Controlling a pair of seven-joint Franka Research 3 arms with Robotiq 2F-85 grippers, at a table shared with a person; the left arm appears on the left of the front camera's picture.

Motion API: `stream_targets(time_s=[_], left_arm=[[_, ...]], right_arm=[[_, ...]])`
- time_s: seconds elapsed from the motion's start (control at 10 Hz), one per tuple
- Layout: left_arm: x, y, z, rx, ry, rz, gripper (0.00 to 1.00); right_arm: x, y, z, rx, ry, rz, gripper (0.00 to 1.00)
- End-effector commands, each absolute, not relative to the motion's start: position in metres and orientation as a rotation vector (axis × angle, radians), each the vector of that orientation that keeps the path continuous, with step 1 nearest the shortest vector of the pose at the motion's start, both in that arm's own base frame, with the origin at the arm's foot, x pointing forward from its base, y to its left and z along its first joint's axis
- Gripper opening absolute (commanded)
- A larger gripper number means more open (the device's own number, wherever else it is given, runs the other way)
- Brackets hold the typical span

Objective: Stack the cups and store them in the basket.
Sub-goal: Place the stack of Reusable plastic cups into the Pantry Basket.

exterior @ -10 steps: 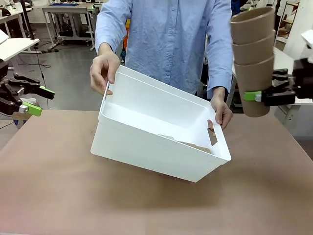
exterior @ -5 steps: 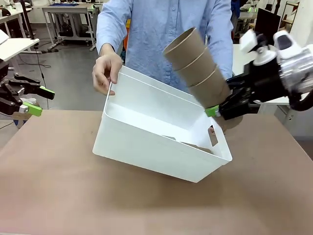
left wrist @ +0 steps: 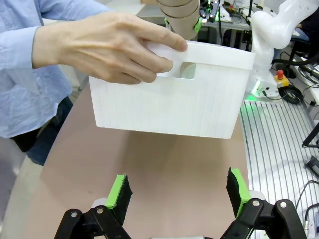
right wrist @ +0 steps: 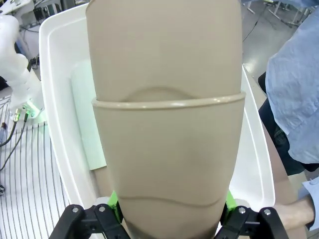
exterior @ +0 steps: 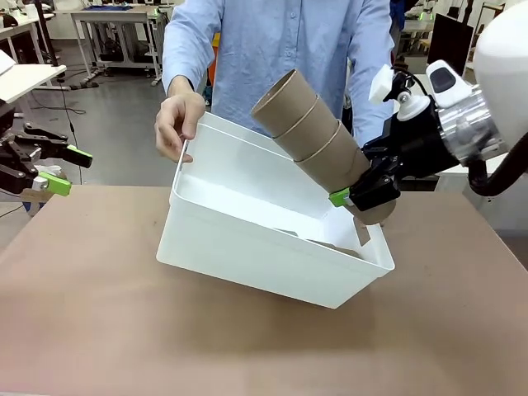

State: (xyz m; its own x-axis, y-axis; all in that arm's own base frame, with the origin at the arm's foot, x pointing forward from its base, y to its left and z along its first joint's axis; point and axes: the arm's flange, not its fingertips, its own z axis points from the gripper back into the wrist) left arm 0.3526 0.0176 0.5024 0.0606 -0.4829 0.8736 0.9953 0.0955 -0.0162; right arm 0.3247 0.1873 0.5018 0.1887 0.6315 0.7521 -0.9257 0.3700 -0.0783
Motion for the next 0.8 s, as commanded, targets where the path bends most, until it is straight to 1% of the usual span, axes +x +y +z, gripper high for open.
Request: stream_targets(time_s=[0.0, 0.4, 0.5, 0.7], left_arm=[[0.352, 0.018, 0.506, -0.796, -0.840, -1.312, 1.00], [0.352, 0.018, 0.506, -0.796, -0.840, -1.312, 1.00], [0.352, 0.018, 0.506, -0.796, -0.840, -1.312, 1.00], [0.352, 0.018, 0.506, -0.796, -0.840, -1.312, 1.00]], right_arm=[[0.320, 0.180, 0.506, 0.456, -0.819, 1.149, 0.84], [0.323, 0.186, 0.502, 0.441, -0.797, 1.146, 0.84], [0.337, 0.202, 0.506, 0.387, -0.745, 1.177, 0.84], [0.359, 0.219, 0.499, 0.369, -0.687, 1.220, 0.84]])
